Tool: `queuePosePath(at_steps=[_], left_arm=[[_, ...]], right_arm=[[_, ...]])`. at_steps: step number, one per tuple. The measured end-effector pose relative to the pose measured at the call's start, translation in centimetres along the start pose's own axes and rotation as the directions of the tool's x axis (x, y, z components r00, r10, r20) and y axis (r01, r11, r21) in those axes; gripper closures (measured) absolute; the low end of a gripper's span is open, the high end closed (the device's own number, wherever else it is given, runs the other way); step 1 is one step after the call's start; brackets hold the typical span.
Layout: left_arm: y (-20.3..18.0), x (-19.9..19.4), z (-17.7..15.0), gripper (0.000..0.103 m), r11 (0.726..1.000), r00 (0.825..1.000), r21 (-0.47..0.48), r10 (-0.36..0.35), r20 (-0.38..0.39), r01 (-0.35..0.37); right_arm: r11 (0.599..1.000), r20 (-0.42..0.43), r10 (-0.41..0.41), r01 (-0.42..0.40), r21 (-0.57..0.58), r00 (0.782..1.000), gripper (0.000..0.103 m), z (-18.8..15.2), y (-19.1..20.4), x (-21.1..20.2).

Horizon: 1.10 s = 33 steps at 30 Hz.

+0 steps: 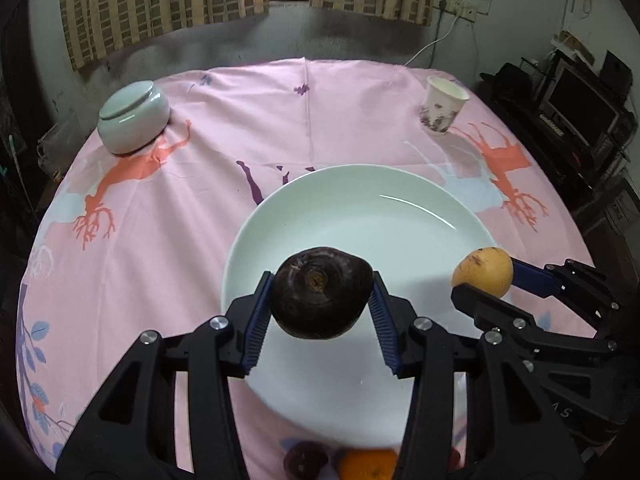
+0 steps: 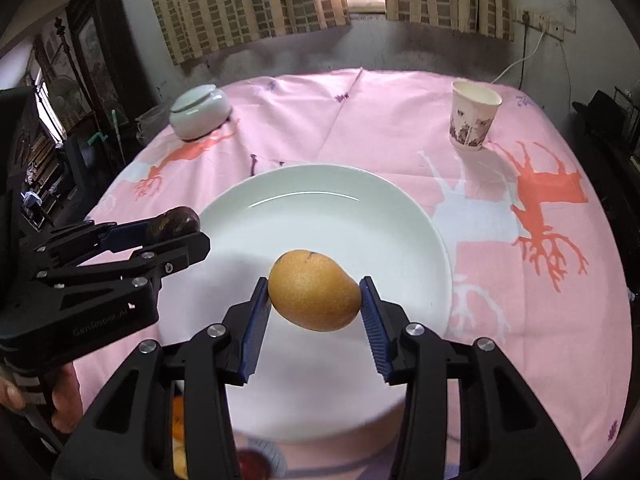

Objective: Organize fruits
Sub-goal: 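Carry both fruits onto the white plate and open both tools, then grasp a yellow tomato with the left tool while the right tool grasps a small olive-green fruit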

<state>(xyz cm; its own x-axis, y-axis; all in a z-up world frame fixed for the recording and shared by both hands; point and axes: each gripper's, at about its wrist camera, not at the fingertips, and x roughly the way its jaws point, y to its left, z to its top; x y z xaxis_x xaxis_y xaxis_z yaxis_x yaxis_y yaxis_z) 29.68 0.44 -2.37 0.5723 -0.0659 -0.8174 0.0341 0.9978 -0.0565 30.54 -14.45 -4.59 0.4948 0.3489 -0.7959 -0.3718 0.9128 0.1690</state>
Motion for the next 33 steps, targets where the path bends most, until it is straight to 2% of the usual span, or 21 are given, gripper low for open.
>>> queuePosePath(at_steps=[4,9,10,11,12,13,15,18,20,22,24,29,33], left_arm=[[0.8,4.5,1.9,0.055,0.999,0.998,-0.041,-0.003,-0.062,0.001],[1.0,6.8,2.9,0.055,0.999,0.996,-0.049,-0.012,-0.089,0.007],[1.2,7.0,3.1,0.055,0.998,0.996,-0.057,-0.013,-0.093,0.007],[1.3,7.1,3.3,0.053,0.998,0.996,-0.066,-0.014,-0.093,0.008],[1.5,7.0,3.5,0.05,0.997,0.996,-0.071,-0.019,-0.088,0.012],[1.6,6.7,3.6,0.039,0.997,0.997,-0.072,-0.018,-0.08,0.012],[1.9,5.3,3.7,0.03,0.998,0.998,-0.07,-0.005,-0.056,0.001],[2.6,1.1,2.6,0.029,0.998,0.999,-0.061,-0.034,-0.005,0.034],[3.0,-2.5,0.7,0.018,0.997,0.998,-0.059,-0.038,0.042,0.04],[3.6,-6.3,-2.3,0.007,0.996,0.993,-0.064,-0.054,0.101,0.061],[4.0,-9.3,-6.0,0.004,0.994,0.988,-0.074,-0.074,0.137,0.085],[4.2,-12.7,-16.6,0.004,0.993,0.985,-0.104,-0.037,0.168,0.055],[3.6,-13.6,-22.5,0.004,0.996,0.983,-0.089,0.025,0.182,-0.009]], right_arm=[[0.999,-0.093,-0.029,0.027,-0.022,0.995,0.058,2.1,-0.7,5.3],[0.999,-0.105,-0.026,0.023,-0.026,0.994,0.057,3.0,-0.9,7.3],[0.999,-0.103,-0.025,0.022,-0.032,0.994,0.056,3.2,-0.8,7.5],[0.999,-0.104,-0.035,0.03,-0.042,0.994,0.044,3.4,-0.6,7.5],[0.998,-0.094,-0.053,0.048,-0.05,0.994,0.036,3.6,-0.5,7.3],[0.996,-0.074,-0.07,0.065,-0.061,0.995,0.036,3.7,-0.4,6.8],[0.995,-0.064,-0.069,0.064,-0.071,0.996,0.036,3.8,-0.4,5.5],[0.996,-0.041,-0.054,0.05,-0.079,0.998,0.036,2.9,0.0,1.5],[0.995,-0.019,-0.054,0.052,-0.08,0.998,0.035,1.2,0.4,-2.1],[0.997,0.003,-0.022,0.023,-0.079,1.0,0.026,-1.6,1.0,-5.7],[0.996,0.022,-0.021,0.023,-0.085,1.0,0.004,-5.0,2.0,-8.7],[0.994,0.061,-0.065,0.07,-0.087,0.996,0.003,-15.7,4.6,-13.4],[0.995,0.094,-0.096,0.098,-0.017,0.991,0.003,-21.9,4.9,-14.6]])
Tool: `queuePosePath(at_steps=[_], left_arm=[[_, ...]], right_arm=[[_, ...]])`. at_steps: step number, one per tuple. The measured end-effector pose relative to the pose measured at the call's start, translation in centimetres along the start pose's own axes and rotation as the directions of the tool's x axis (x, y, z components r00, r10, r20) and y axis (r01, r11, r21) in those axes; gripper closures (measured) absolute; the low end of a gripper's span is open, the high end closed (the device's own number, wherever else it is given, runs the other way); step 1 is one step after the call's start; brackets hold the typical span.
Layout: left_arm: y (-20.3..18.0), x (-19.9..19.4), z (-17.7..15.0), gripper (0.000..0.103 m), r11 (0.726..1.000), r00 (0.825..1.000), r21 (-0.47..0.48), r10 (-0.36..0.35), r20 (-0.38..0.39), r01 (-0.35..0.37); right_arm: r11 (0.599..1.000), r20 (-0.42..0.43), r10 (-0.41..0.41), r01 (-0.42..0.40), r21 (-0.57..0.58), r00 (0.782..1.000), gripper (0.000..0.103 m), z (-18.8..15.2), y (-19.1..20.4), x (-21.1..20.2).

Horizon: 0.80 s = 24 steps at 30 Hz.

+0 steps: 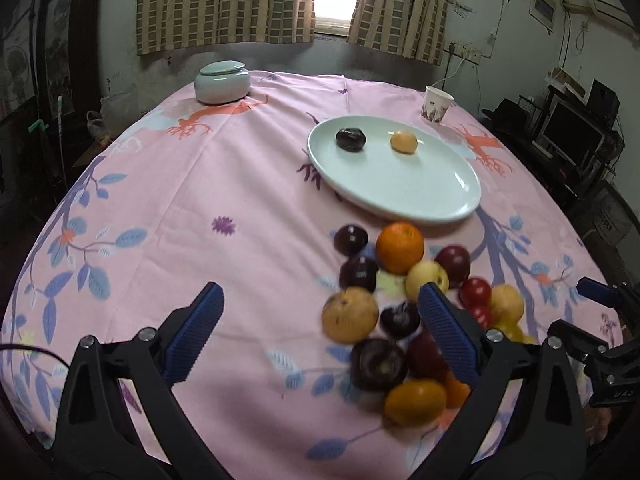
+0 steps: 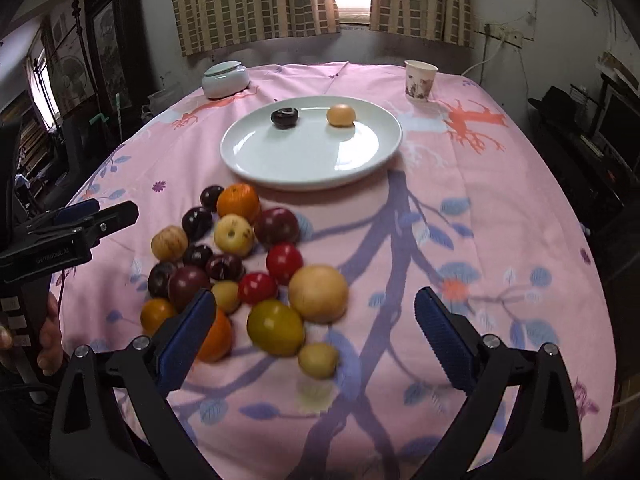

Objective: Organize fruits
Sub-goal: 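Grasp a yellow tomato with the left tool while the right tool grasps a small olive-green fruit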

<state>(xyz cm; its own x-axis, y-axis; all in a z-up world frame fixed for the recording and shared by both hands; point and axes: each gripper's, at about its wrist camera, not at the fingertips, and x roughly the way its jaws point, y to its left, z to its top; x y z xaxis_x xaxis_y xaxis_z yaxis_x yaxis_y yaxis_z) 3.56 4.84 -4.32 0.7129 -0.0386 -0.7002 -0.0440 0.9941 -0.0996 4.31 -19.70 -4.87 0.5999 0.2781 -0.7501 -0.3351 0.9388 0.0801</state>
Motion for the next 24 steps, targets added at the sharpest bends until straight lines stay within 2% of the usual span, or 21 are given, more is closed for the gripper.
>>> queuePosePath(at_steps=[3,4,6,9,15,16,20,24], left_arm=[[-0.5,-0.6,-1.7,0.004,0.999,1.0,0.055,0.0,-0.024,0.001],[-0.6,-0.7,-1.9,0.004,0.998,1.0,0.064,0.0,-0.028,0.001],[-0.5,-0.9,-2.3,0.004,0.998,1.0,0.062,0.001,-0.031,0.001],[-0.1,-1.6,-2.7,0.004,0.999,1.0,0.039,-0.006,-0.028,0.007],[-0.1,-1.9,-3.6,0.004,0.998,0.998,0.062,-0.002,-0.056,0.005],[-0.3,-1.9,-3.8,0.004,0.997,0.998,0.072,-0.007,-0.063,0.011],[-1.8,-1.4,-4.6,0.004,0.99,0.993,0.134,-0.038,-0.114,0.053],[-2.5,-0.3,-5.3,0.004,0.987,0.986,0.143,-0.052,-0.159,0.075]], right_arm=[[0.999,-0.011,0.039,-0.039,0.01,0.999,0.004,-1.7,0.2,0.0],[0.999,-0.002,0.038,-0.038,0.011,0.999,0.008,-1.9,0.1,0.0],[0.999,-0.018,0.048,-0.048,0.018,0.999,0.035,-1.8,-0.1,0.4],[0.998,-0.053,0.059,-0.058,0.029,0.997,0.051,-2.1,-0.3,1.2],[0.999,-0.098,0.022,-0.019,0.033,0.995,0.057,-2.8,-0.5,2.3],[0.999,-0.105,0.027,-0.023,0.036,0.994,0.058,-2.9,-0.6,2.6],[0.996,-0.119,0.075,-0.069,0.055,0.99,0.074,-3.1,-0.9,4.1],[0.993,-0.111,0.109,-0.103,0.06,0.988,0.074,-3.3,-0.5,2.8]])
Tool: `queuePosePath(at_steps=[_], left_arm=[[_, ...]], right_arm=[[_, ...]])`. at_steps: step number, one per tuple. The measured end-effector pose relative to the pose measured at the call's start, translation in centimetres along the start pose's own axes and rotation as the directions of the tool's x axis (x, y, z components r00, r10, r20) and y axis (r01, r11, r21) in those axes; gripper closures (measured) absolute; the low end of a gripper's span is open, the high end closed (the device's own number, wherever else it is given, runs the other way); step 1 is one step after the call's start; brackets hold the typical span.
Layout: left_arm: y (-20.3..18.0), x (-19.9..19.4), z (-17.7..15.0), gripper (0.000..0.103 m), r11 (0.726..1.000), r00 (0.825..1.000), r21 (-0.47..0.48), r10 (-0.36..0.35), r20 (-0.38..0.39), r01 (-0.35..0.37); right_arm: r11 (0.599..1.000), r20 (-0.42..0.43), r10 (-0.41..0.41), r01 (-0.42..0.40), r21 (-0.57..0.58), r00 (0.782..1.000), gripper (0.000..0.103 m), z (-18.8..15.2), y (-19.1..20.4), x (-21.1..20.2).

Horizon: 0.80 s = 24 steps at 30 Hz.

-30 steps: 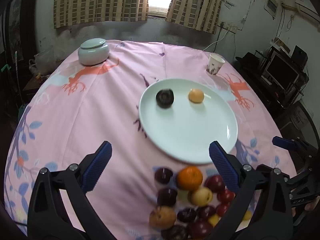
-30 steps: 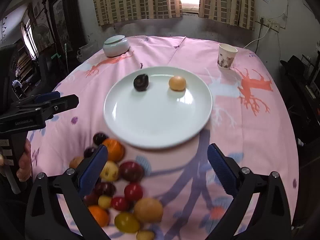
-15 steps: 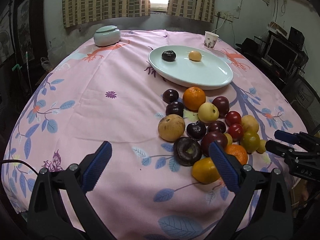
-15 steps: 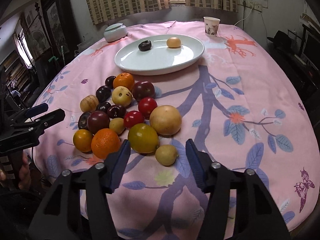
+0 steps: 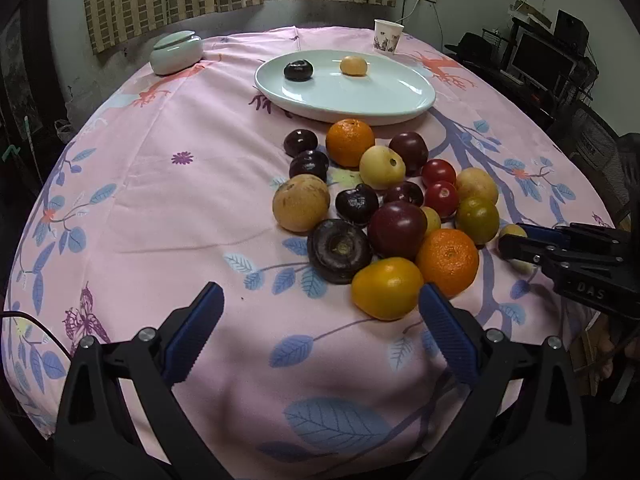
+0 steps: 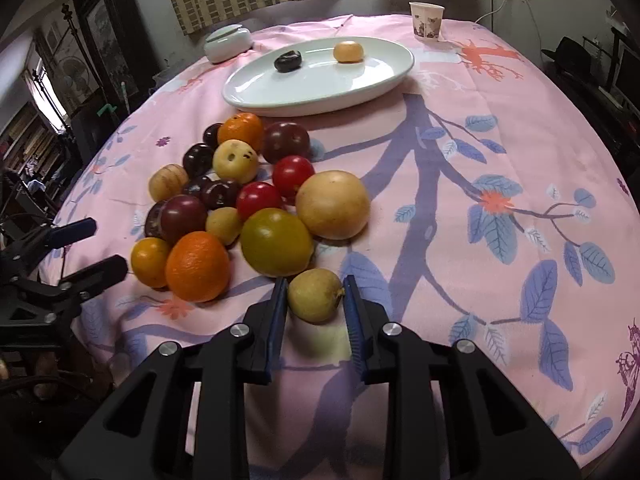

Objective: Organize fruits
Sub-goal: 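Grasp a yellow tomato with the left tool while the right tool grasps a small olive-green fruit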

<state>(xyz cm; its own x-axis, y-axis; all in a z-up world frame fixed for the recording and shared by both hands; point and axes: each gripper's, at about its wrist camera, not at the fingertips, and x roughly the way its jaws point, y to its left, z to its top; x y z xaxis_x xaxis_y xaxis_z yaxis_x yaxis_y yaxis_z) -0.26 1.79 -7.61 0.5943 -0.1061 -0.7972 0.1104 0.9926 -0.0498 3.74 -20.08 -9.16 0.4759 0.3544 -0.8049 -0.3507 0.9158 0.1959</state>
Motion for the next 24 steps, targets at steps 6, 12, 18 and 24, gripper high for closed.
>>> queuePosePath(at_steps=[6,12,18,24], left_arm=[[-0.8,1.7,-0.4,0.006,0.998,0.996,0.002,-0.055,-0.075,0.055],[-2.2,3.4,-0.1,0.037,0.998,0.997,-0.003,-0.059,-0.049,0.059],[-2.1,2.4,-0.1,0.062,0.993,0.993,-0.031,-0.115,-0.029,0.114],[-1.9,1.4,-0.2,0.062,0.995,0.995,-0.027,-0.098,-0.016,0.097]], right_arm=[[1.0,0.028,-0.017,0.016,0.026,0.999,0.074,-0.5,-0.8,-1.6],[0.998,0.019,0.007,-0.008,0.054,1.0,0.074,-1.1,-1.5,-1.6],[0.998,0.034,0.028,-0.03,0.048,0.999,0.074,-1.5,-1.2,-2.0],[0.998,0.029,0.054,-0.055,0.027,0.998,0.074,-1.4,-0.2,-1.8]])
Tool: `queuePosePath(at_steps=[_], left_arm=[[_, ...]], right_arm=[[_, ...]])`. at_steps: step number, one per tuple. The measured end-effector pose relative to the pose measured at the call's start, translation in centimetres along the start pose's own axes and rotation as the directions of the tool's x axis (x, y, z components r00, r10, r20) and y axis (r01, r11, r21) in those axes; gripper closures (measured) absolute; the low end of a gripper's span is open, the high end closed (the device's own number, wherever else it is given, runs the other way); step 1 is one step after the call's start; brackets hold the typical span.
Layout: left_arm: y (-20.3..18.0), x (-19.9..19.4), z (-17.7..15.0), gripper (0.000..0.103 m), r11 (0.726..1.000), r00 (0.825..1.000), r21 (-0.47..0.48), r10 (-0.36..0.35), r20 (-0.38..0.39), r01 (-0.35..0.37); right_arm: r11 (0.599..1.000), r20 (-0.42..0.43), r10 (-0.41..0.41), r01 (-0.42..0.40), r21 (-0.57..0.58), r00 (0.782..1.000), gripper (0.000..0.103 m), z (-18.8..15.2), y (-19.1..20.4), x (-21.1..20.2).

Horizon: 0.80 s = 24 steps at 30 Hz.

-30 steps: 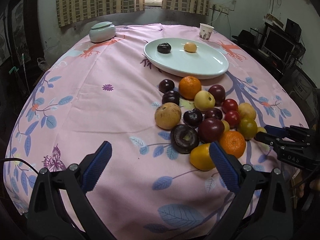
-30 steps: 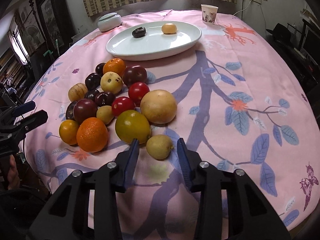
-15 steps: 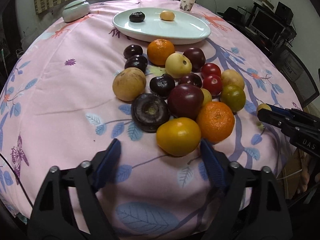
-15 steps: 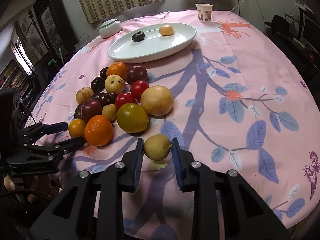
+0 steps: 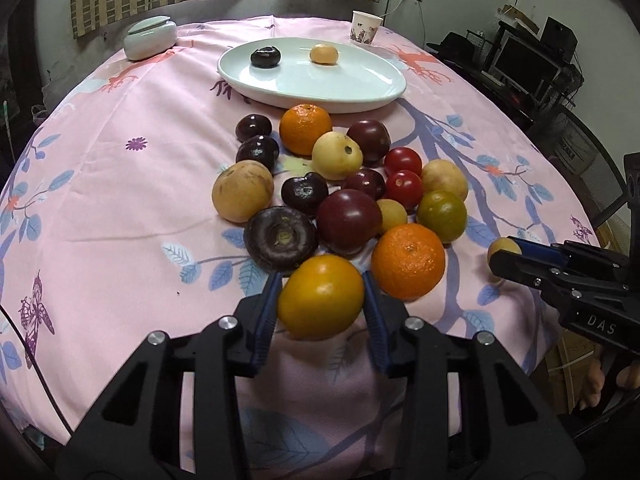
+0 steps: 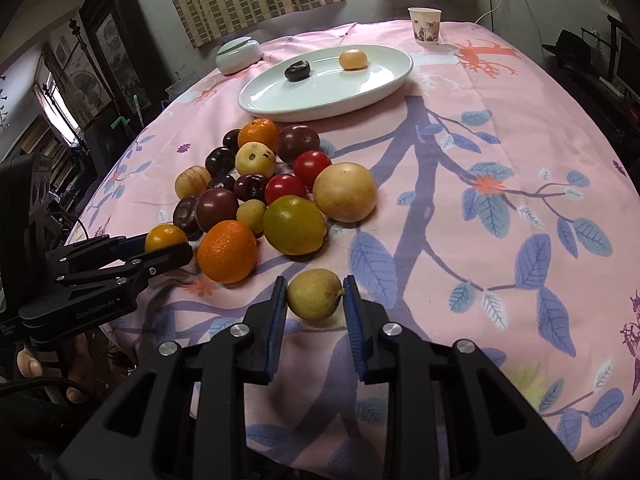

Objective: Organize fruits
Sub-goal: 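Grasp a yellow tomato with the left tool while the right tool grasps a small olive-green fruit, then lower both held fruits onto the white plate and open both tools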

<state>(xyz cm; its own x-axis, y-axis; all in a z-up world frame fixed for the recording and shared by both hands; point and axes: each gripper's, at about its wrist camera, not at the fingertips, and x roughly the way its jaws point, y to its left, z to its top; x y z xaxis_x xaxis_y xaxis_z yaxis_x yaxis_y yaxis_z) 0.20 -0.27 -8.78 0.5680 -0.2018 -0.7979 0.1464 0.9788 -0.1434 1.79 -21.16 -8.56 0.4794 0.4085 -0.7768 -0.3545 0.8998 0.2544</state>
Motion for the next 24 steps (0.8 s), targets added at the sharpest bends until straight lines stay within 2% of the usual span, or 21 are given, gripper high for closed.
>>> queuePosePath(at_steps=[16,19,22,24], left_arm=[[2.1,-1.9,2.7,0.062,1.0,0.999,-0.017,0.003,0.041,-0.002],[2.5,-2.0,4.8,0.062,1.0,0.998,0.0,0.003,0.056,-0.003],[3.0,-1.9,8.8,0.062,0.999,0.996,0.028,0.02,0.082,-0.023],[3.4,-1.2,12.4,0.062,0.998,0.994,0.039,0.039,0.098,-0.043]], right_arm=[[0.999,0.012,0.02,-0.019,-0.046,1.0,0.074,2.9,1.2,0.6],[0.995,0.019,0.024,-0.022,-0.094,1.0,0.074,4.9,1.8,0.8],[0.99,0.047,0.017,-0.01,-0.141,0.999,0.074,8.5,2.0,1.2],[0.985,0.072,-0.017,0.029,-0.169,0.997,0.074,11.7,1.7,1.9]])
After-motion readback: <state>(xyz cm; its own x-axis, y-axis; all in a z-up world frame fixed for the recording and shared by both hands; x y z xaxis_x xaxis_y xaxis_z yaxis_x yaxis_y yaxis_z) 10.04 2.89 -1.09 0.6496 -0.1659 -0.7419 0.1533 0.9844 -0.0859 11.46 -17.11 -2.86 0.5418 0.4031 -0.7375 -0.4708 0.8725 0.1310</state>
